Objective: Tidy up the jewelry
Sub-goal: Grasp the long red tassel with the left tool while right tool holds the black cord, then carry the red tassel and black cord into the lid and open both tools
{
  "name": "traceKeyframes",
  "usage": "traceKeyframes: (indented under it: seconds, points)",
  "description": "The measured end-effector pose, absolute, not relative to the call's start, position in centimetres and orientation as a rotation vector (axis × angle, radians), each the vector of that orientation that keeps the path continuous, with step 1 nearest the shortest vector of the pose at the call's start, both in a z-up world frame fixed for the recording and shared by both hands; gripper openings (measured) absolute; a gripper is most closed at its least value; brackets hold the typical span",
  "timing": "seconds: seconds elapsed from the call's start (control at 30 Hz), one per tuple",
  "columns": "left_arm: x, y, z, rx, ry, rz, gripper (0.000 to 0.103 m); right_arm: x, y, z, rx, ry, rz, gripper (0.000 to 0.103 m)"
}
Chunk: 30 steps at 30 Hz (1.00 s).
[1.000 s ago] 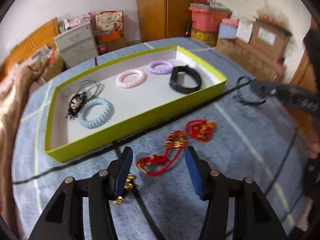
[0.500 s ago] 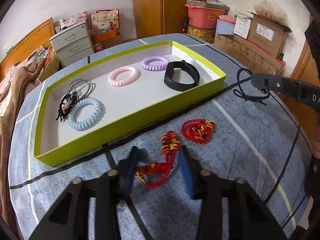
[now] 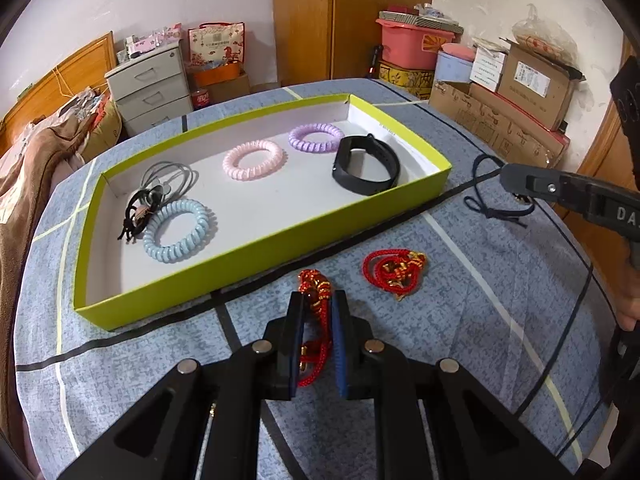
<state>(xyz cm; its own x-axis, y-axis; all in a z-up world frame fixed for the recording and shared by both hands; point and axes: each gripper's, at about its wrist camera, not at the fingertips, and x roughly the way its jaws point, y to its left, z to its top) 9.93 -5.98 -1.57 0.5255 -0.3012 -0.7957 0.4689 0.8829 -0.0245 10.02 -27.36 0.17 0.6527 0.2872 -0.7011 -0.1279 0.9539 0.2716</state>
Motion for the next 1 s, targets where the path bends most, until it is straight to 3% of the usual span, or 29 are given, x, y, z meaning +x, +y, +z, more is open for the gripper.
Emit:
traceKeyframes:
  seconds: [0.07, 1.0]
  points:
    - [9.9, -6.0, -1.4, 0.2, 0.904, -0.461, 0.007, 9.9, -27.3, 0.2, 0.207, 0.827, 0.237, 0.015]
    - [9.6, -2.0, 4.1, 0.083, 0.783, -0.447, 0.007, 9.7, -25.5, 3.8, 0.199, 0.766, 0.266, 0.015]
